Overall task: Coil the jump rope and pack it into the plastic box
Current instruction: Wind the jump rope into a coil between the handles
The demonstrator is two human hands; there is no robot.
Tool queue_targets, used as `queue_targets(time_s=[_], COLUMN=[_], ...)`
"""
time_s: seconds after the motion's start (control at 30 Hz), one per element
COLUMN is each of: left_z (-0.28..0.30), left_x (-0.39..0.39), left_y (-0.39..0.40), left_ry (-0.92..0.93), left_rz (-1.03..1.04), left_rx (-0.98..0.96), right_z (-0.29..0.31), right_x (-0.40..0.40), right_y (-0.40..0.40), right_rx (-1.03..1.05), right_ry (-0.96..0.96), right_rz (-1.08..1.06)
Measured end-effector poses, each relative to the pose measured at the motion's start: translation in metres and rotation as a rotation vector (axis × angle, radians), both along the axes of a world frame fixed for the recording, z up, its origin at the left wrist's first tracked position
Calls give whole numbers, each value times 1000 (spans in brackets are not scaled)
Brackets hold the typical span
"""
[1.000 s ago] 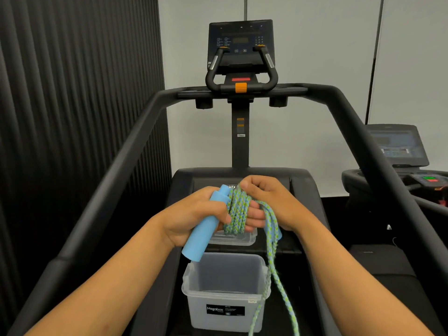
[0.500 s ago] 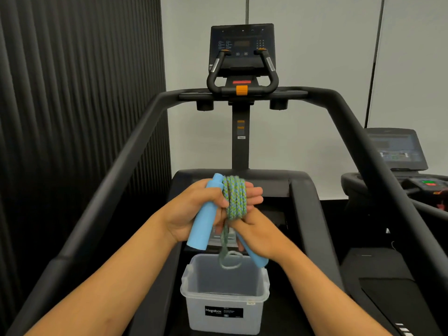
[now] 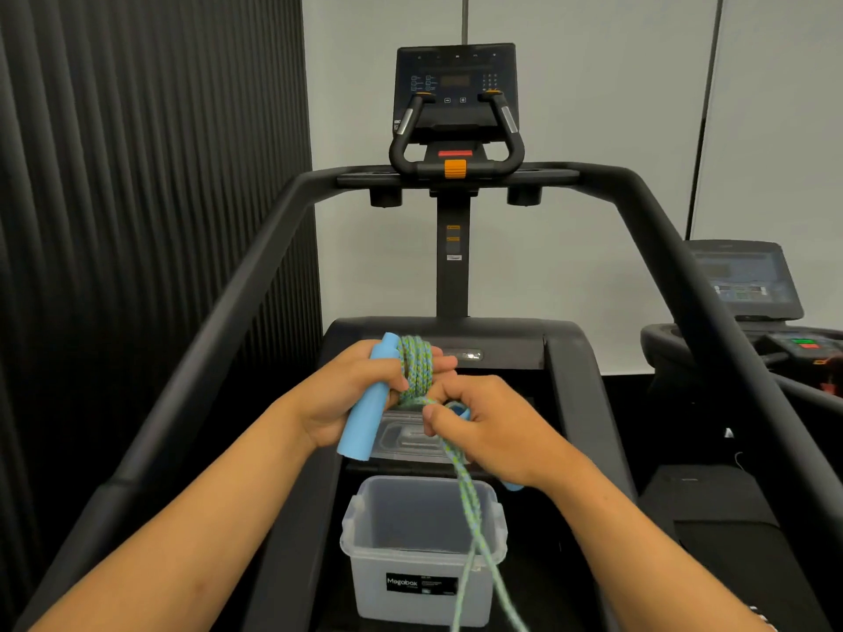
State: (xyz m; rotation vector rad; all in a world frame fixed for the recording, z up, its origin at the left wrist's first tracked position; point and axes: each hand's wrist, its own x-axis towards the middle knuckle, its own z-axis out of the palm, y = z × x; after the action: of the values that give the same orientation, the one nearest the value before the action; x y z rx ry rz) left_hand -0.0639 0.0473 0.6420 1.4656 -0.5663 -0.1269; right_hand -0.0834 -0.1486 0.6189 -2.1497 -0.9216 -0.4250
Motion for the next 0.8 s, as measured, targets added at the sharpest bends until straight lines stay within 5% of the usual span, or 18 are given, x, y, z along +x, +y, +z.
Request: queue_targets(time_s=[0.17, 0.53, 0.8], left_z=[-8, -16, 1], left_x=[-3, -24, -38], left_y=[-1, -18, -27], left_ry=[-56, -26, -72], left_rz=[97, -145, -187], left_rx=[162, 241, 145], right_z=[20, 49, 9], right_x=[-1, 37, 41], right_y=[-11, -24, -11], right_rx=[62, 171, 219], right_ry=[-15, -75, 231], right_rz=[-15, -79, 132])
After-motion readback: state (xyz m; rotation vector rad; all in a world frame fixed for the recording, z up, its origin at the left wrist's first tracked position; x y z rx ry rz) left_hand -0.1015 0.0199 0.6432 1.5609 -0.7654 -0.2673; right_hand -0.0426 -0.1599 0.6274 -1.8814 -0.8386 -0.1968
